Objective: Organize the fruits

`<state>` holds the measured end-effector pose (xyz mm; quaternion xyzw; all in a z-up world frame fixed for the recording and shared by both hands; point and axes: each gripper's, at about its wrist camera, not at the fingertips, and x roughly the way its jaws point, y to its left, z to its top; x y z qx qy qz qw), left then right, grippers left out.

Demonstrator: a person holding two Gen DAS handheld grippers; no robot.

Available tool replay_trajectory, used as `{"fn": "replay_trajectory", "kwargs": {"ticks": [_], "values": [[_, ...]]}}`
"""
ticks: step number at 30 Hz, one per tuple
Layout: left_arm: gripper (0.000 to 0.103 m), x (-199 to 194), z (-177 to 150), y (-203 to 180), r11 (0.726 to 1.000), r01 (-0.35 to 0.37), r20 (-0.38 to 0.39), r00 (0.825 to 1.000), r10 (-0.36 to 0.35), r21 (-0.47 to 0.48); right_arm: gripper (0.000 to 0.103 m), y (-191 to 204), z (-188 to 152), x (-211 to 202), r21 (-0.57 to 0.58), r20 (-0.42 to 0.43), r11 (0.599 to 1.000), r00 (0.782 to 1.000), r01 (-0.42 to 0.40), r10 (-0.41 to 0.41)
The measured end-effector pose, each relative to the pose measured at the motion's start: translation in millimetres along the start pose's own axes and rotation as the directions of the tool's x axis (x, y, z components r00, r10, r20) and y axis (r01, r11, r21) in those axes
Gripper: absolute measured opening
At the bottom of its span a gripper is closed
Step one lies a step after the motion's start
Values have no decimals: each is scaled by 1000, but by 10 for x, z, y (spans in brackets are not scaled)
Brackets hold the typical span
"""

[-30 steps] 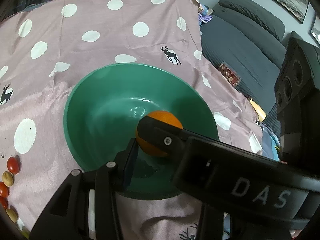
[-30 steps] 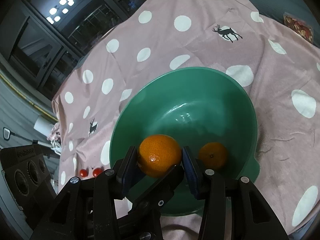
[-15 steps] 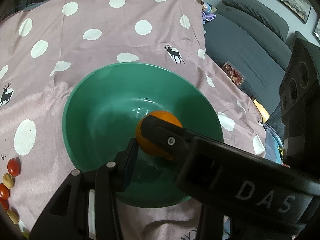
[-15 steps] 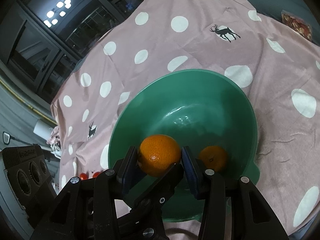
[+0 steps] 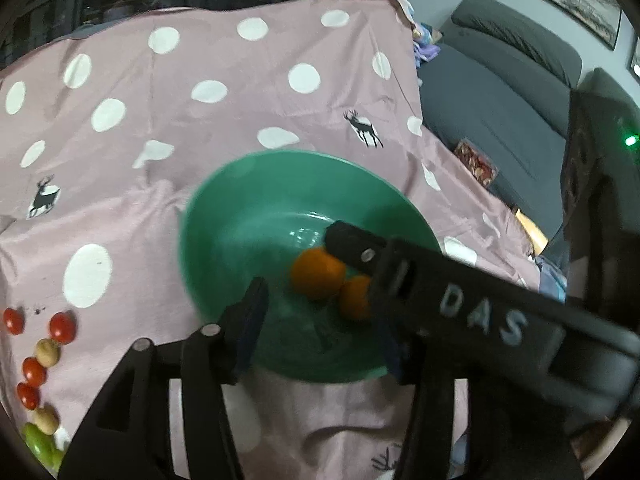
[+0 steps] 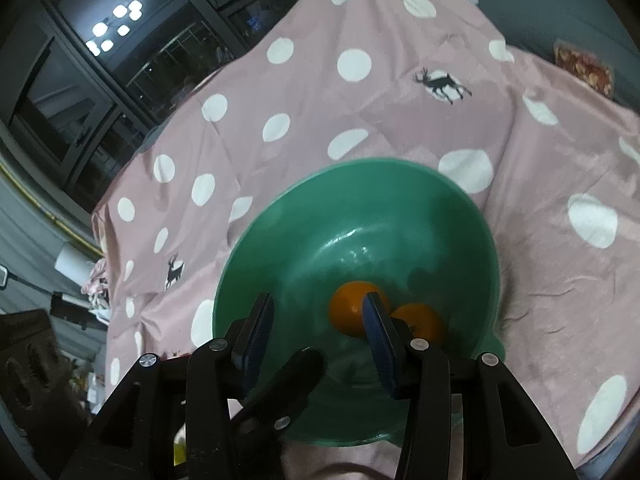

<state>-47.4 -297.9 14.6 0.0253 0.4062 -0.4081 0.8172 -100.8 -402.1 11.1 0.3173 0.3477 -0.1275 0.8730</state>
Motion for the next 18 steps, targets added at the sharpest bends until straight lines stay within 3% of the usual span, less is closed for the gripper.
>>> {"fn": "replay_trajectory", "kwargs": {"ticks": [5,9,13,18], "values": [[73,-400,-54,205,998,17,53,999,-14,-56,48,94,-5,-61,-28,31,998,998,51,-50],[80,-814,-107,378,996,-50,112,992,57,-69,48,248,-29,-122,-79,61,995,997,56,-52],[83,-1178,-168,624,988,-91,147,983,109,-125,57,439,-82,-175,-130,94,991,995,37,-25],[85,-1557,-293,962,964,-195,173,958,227,-184,60,684,-181,-174,-193,93,981,995,-5,23]]}}
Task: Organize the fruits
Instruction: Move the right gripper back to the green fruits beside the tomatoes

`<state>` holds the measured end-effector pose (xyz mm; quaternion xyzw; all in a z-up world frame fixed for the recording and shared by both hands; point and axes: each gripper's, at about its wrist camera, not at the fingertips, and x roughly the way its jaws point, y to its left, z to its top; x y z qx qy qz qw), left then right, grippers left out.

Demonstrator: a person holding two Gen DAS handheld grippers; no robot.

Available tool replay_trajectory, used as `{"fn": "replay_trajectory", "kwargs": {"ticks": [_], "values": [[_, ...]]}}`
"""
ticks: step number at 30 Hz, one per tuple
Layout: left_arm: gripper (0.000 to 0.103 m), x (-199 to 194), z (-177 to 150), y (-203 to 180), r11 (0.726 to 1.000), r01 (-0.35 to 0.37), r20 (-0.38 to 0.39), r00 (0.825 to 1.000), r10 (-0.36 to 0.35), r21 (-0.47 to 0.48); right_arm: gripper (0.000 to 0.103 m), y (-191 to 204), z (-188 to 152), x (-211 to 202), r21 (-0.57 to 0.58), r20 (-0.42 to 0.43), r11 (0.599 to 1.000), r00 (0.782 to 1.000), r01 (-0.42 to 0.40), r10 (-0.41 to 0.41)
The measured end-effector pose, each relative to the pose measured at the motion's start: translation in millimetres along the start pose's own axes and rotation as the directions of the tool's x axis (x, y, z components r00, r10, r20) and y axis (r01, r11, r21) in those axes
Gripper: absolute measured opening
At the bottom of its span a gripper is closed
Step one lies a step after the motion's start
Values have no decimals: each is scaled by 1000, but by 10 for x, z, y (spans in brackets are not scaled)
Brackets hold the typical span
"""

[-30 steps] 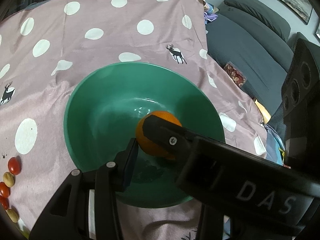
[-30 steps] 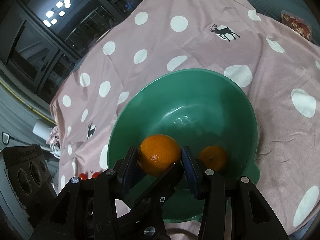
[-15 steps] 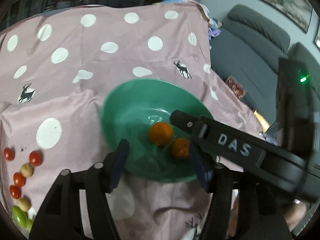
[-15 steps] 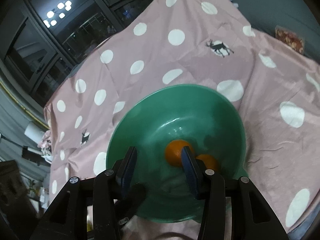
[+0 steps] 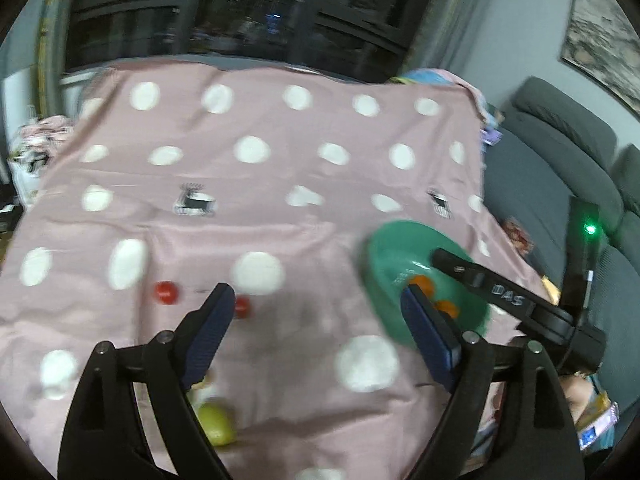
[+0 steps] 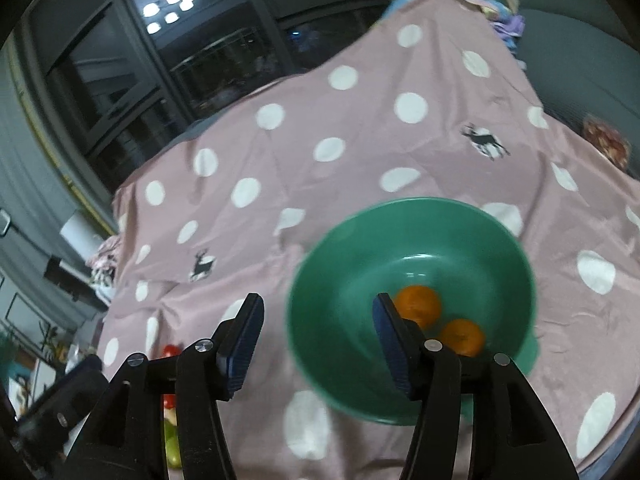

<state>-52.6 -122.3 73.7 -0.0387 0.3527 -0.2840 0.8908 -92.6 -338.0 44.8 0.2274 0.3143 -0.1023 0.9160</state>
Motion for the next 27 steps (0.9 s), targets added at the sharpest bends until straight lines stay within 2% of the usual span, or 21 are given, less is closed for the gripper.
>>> {"fn": "replay_trajectory", "kwargs": {"ticks": [2,7,11,14,24,27], "values": [[85,-43,-33,168,999,-33,-3,999,33,-19,64,100,-20,15,-26,-1,1000,1000,-6,6],[85,-100,-161,570,990,-119,-15,993,119,-75,64,337,-92,94,-94,-22,995,1000,-13,11],[85,-119,-244,797,980,-158,-14,987,158,-116,64,496,-172,157,-123,-37,992,999,-33,29],[85,-84,-292,906,974,-189,-42,982,185,-126,64,607,-240,218,-142,-42,989,999,-33,27],[85,-201,-347,1121,962,-217,-47,976,212,-168,64,984,-473,414,-183,-104,979,992,-88,69],[85,-225,-349,1201,956,-225,-53,974,218,-188,64,1121,-564,480,-199,-150,970,983,-138,109]]}}
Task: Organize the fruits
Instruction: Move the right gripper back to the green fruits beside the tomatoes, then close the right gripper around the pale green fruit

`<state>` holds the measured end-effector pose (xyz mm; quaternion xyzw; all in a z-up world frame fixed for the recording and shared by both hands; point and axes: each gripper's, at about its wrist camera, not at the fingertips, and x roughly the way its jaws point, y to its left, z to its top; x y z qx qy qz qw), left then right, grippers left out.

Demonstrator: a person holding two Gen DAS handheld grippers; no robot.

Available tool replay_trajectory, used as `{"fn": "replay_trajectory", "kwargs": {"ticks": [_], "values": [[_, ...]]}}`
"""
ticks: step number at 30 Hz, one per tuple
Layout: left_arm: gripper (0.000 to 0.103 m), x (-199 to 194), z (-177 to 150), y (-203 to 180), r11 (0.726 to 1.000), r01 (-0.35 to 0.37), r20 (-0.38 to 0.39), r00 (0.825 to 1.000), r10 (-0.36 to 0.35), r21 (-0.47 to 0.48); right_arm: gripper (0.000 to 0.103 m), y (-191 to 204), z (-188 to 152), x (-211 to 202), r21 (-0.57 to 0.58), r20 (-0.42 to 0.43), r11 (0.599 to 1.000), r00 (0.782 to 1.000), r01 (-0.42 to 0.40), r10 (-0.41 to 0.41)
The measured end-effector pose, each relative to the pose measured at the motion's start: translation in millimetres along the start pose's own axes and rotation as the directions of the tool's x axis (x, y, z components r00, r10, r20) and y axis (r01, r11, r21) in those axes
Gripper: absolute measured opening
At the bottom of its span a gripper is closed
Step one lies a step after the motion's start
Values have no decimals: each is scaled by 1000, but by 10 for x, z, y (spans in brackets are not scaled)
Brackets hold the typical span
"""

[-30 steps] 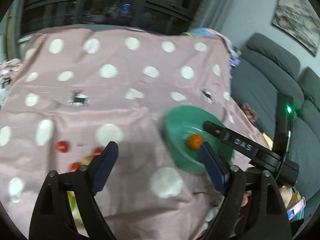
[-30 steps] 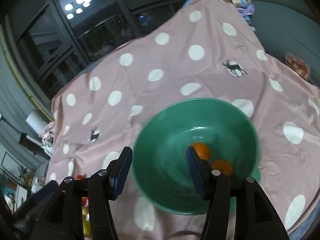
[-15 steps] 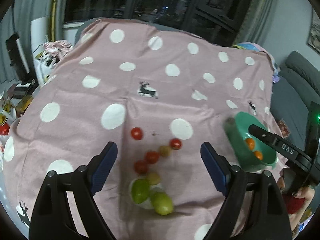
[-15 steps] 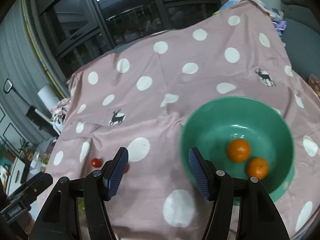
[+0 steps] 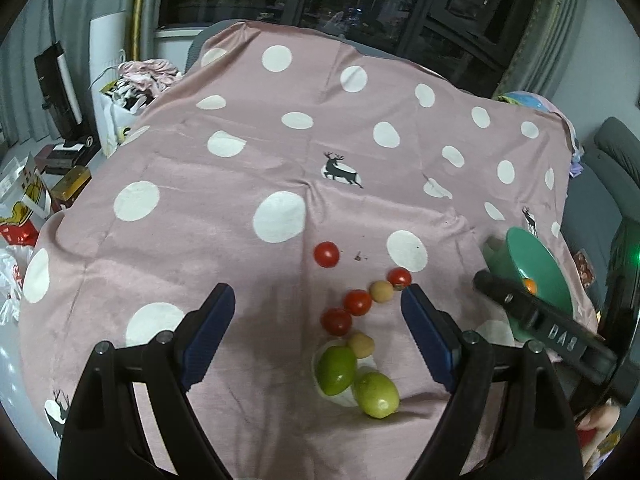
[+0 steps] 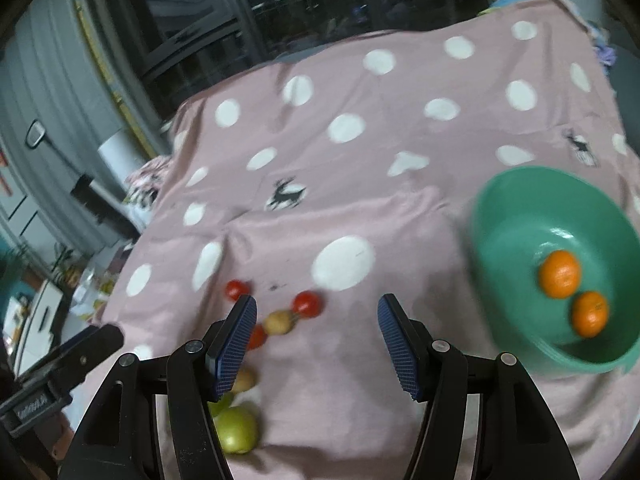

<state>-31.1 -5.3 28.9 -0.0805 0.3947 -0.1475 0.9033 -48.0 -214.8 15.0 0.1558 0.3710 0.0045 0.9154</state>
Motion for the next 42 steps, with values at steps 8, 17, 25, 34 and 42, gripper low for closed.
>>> {"fn": "replay_trajectory", "kwargs": {"ticks": [8,17,25,34,42], "values": [[85,-75,28,177,998,-39,10,999,40,-48,64,173,-107,207,10,-100,995,990,-97,98],[82,-21,-4,206,998,-52,-21,998,52,-31,62,212,-198,353,36,-182,991,974,-132,136],[64,180,-84,222,999,7,-125,992,-13,-47,58,360,-434,437,6,-365,973,906,-230,216],[59,226,-133,184,999,23,-152,988,-26,-26,44,484,-613,545,-77,-437,970,882,-229,174],[54,253,-150,127,999,43,-168,985,-46,-19,37,522,-656,595,-97,-449,968,878,-232,166]]}}
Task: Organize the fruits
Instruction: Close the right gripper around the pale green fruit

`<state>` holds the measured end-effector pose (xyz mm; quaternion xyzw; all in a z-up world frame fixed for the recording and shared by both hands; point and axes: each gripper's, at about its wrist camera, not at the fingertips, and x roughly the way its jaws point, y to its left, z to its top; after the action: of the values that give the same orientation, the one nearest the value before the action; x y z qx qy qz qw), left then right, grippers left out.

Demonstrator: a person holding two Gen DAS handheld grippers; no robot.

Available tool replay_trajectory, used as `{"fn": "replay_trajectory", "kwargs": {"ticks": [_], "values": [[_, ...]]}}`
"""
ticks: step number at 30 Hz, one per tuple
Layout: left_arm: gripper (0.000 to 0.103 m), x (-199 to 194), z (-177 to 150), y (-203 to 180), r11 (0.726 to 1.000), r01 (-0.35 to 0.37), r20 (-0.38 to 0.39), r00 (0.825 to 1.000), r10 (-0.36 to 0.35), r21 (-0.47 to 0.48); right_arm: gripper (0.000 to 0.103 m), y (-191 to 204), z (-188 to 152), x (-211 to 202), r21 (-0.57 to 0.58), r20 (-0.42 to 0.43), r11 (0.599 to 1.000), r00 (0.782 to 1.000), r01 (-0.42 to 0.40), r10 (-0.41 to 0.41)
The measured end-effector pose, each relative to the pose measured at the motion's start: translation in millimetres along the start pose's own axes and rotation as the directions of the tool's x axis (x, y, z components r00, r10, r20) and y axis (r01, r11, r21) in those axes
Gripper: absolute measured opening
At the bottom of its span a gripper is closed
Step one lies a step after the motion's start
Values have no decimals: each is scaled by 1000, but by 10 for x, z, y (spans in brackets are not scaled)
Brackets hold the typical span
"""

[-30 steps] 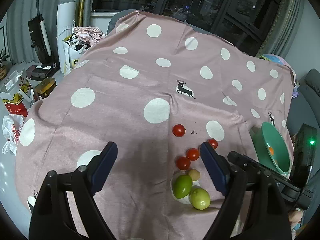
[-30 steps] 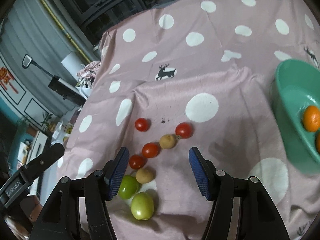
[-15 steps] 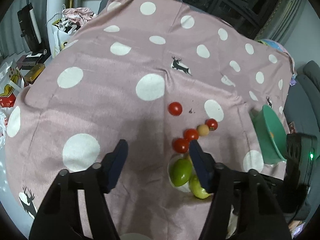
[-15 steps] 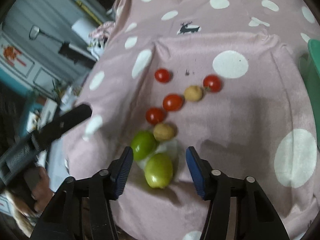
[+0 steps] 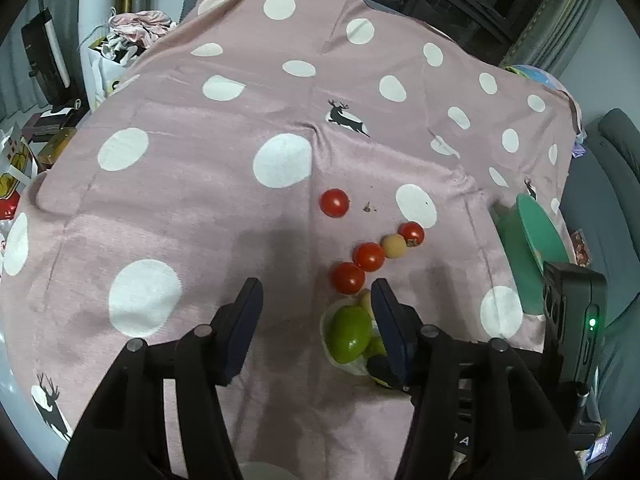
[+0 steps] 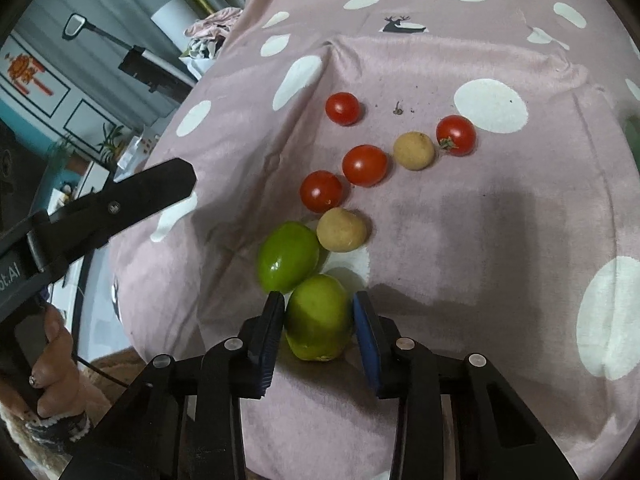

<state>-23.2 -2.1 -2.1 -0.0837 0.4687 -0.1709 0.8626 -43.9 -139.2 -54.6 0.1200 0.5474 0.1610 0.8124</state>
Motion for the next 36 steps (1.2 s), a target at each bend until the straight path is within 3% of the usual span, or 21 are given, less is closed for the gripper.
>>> {"fn": "replay_trajectory", "kwargs": {"ticks": [9,16,20,36], "values": [[50,54,-28,-119,999,42,-25,999,-42,10,37,-371,105,-173,136,55,990,998,-20,12],[48,234,-98,-341,996,77,-82,994,-73,40,37,-666,144,-231,245,61,968,996,45,-62],[47,321,-140,-460,995,81,-108,991,-74,62,37,-750,150,-213,284,51,959,999,0,-15],[46,670,-304,-849,983,150,-222,967,-124,107,37,-854,152,-363,295,87,954,996,-42,17]]}}
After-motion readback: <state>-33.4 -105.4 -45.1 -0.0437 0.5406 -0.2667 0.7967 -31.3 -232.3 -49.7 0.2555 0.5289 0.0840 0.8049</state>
